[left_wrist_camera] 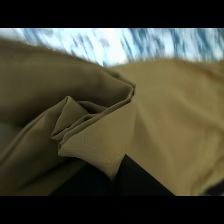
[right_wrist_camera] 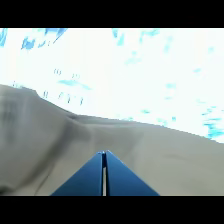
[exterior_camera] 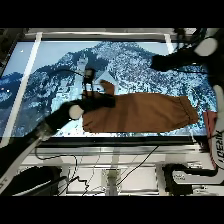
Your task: Fold the clothes and pants, and hang the long-sleeved shirts on hangers.
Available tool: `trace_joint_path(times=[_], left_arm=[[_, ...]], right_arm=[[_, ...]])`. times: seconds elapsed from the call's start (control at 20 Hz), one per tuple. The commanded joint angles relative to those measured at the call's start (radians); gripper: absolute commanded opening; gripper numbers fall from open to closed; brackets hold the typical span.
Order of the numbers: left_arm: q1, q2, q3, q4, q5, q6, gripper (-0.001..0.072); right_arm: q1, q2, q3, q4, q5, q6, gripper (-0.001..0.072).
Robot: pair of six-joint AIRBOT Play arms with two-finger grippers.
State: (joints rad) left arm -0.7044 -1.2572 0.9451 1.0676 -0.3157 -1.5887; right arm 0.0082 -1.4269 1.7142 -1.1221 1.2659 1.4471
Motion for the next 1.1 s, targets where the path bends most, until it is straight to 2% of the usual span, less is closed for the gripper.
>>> trace_joint_path(times=[0.0,0.05,0.1,0.2,0.25,0.3,0.35,0.4,0.5,0.55,0.65,0.8,0.95,1.0,1.05], left_arm=[[-0.097,-0.09,0.0,0.001,0.009,-0.061,0.0423],[-0.107,-0.086,0.0,0.001,-0.008,-0.061,0.0628],[-0.107,-0.072,0.0,0.002,-0.032,-0.055,0.0653],[-0.082,-0.016,0.0,0.008,-0.105,-0.005,0.0646],[-0.051,0.019,0.0,0.028,-0.162,0.008,0.0603],[-0.001,0.058,0.0,0.078,-0.246,0.006,0.0449],[0.06,0.089,0.0,0.117,-0.341,0.006,0.0392],[0.137,0.114,0.0,0.151,-0.446,0.006,0.0403],[0.3,0.138,-0.001,0.191,-0.618,0.009,0.0563],[0.38,0.138,-0.002,0.188,-0.673,0.037,0.0596],[0.518,0.127,-0.009,0.171,-0.71,0.161,0.0596],[0.671,0.06,-0.01,-0.012,-0.745,0.345,0.0632],[0.759,-0.068,-0.01,-0.177,-0.802,0.5,0.0668],[0.767,-0.117,-0.01,-0.225,-0.8,0.576,0.0717],[0.767,-0.163,-0.01,-0.275,-0.786,0.657,0.0717]], right_arm=[[-0.077,0.058,0.0,-0.009,0.028,-0.003,0.0035],[-0.077,0.057,0.0,-0.019,0.027,-0.003,0.0035],[-0.077,0.057,0.0,-0.028,0.025,-0.003,0.0035],[-0.077,0.057,0.0,-0.043,0.025,-0.003,0.0035],[-0.077,0.057,0.0,-0.058,0.025,-0.003,0.0035],[-0.077,0.057,0.0,-0.075,0.026,-0.003,0.0035],[-0.077,0.057,0.0,-0.09,0.026,-0.003,0.0035],[-0.077,0.057,0.0,-0.1,0.026,-0.003,0.0035],[-0.077,0.056,0.0,-0.113,0.025,-0.003,0.0035],[-0.077,0.056,0.0,-0.114,0.025,-0.003,0.0035],[-0.077,0.056,0.0,-0.114,0.025,-0.003,0.0035],[-0.077,0.056,0.0,-0.114,0.025,-0.003,0.0035],[-0.077,0.056,0.0,-0.114,0.024,-0.003,0.0035],[-0.077,0.056,0.0,-0.114,0.024,-0.003,0.0035],[-0.077,0.056,0.0,-0.114,0.024,-0.003,0.0035]])
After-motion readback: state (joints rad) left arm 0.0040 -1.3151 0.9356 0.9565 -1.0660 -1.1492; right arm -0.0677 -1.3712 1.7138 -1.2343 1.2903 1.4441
